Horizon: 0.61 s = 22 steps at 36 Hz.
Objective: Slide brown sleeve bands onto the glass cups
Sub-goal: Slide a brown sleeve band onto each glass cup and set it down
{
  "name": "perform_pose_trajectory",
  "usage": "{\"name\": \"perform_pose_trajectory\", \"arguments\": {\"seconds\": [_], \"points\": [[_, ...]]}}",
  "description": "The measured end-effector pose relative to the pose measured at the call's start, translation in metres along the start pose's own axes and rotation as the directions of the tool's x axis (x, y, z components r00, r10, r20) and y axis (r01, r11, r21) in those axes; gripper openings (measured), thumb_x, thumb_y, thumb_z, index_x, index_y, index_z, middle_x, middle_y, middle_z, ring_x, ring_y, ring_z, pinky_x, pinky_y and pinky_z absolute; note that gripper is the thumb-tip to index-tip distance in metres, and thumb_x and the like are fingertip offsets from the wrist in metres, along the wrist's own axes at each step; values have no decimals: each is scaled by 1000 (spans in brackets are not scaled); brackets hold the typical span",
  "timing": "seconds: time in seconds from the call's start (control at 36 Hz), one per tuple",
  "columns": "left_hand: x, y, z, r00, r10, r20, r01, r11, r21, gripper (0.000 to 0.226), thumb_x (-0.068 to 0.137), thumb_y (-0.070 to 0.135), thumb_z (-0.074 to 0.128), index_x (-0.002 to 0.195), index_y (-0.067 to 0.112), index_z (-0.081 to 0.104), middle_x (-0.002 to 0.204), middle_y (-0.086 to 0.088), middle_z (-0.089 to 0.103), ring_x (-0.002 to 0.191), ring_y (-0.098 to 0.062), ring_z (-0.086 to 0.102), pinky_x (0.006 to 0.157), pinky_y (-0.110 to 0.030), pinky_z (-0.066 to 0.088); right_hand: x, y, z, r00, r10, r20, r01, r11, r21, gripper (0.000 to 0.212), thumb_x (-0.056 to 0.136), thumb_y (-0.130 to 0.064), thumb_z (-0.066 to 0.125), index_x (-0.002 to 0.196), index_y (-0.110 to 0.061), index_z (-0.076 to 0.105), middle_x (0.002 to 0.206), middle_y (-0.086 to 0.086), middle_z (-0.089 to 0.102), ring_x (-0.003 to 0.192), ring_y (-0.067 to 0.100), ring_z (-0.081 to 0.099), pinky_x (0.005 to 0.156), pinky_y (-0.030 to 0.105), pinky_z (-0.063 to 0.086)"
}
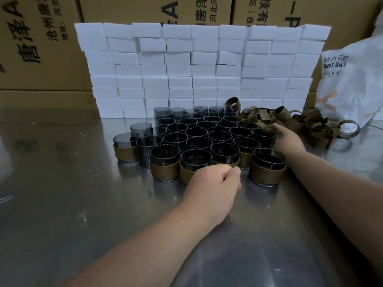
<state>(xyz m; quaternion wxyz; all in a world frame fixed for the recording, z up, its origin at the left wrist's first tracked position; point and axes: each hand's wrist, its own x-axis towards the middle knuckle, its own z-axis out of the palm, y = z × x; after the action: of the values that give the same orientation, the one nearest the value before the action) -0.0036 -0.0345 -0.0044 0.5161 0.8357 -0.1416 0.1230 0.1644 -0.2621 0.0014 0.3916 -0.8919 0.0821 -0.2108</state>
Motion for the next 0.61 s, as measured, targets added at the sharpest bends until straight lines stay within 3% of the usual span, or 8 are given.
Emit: {"name": "perform_pose_trajectory", "arguments": {"seconds": [0.06, 0.11, 0.14, 0.25, 0.42, 0.53, 0.61], "points": [[0, 0, 0, 1000, -6, 4, 6, 1000, -10, 35, 91, 37, 45, 61, 27, 57, 49, 8, 49, 43, -4, 41, 52, -25, 35, -2, 1, -1, 997, 47, -58, -40, 993, 113, 57, 88, 4, 39, 139, -21, 42, 139, 9, 48, 101, 28, 59, 79, 34, 50], [0, 0, 0, 1000, -12, 4, 12, 1000, -16, 36, 91, 36, 45, 59, 26, 57, 51, 6, 51, 44, -5, 41, 53, -26, 36, -4, 0, -1, 996, 66, -54, -53, 974, 219, 47, 91, 3, 37, 130, -18, 52, 130, 9, 55, 70, 15, 57, 56, 26, 47], [0, 1, 0, 1000, -15, 7, 15, 1000, -17, 37, 91, 36, 45, 58, 25, 57, 52, 6, 52, 44, -5, 41, 54, -27, 37, -4, -2, -1, 997, 74, -35, -62, 961, 269, 39, 92, 0, 37, 119, -17, 59, 122, 9, 59, 67, 10, 55, 52, 23, 45], [-1, 2, -1, 1000, -27, 14, 27, 1000, -13, 39, 91, 36, 45, 56, 23, 56, 52, 5, 51, 46, -5, 41, 56, -28, 39, -6, -5, -2, 987, 145, 76, -163, 878, 450, 29, 92, -6, 40, 85, -21, 65, 95, 6, 66, 79, 16, 62, 63, 28, 50], [-1, 3, -2, 999, -39, 20, 39, 999, -1, 38, 92, 36, 44, 60, 21, 57, 67, -6, 62, 54, -9, 46, 61, -31, 44, -11, -10, -9, 983, 131, 128, -175, 875, 451, 33, 93, -10, 35, 102, -17, 66, 94, 2, 63, 74, 11, 56, 56, 25, 43], [-1, 4, -2, 998, -54, 27, 54, 999, -3, 38, 92, 37, 44, 59, 22, 57, 70, -6, 64, 55, -10, 48, 62, -31, 45, -17, -12, -11, 970, 165, 179, -237, 814, 530, 32, 96, -29, 37, 100, -13, 64, 80, 7, 60, 63, 14, 52, 48, 16, 42], [-1, 4, -2, 998, -59, 33, 59, 998, -4, 38, 92, 37, 44, 60, 22, 57, 71, -6, 64, 54, -10, 47, 60, -29, 43, -17, -12, -11, 979, 144, 147, -199, 842, 502, 35, 95, -39, 42, 98, -12, 65, 72, 0, 57, 62, 12, 51, 55, 24, 40]]}}
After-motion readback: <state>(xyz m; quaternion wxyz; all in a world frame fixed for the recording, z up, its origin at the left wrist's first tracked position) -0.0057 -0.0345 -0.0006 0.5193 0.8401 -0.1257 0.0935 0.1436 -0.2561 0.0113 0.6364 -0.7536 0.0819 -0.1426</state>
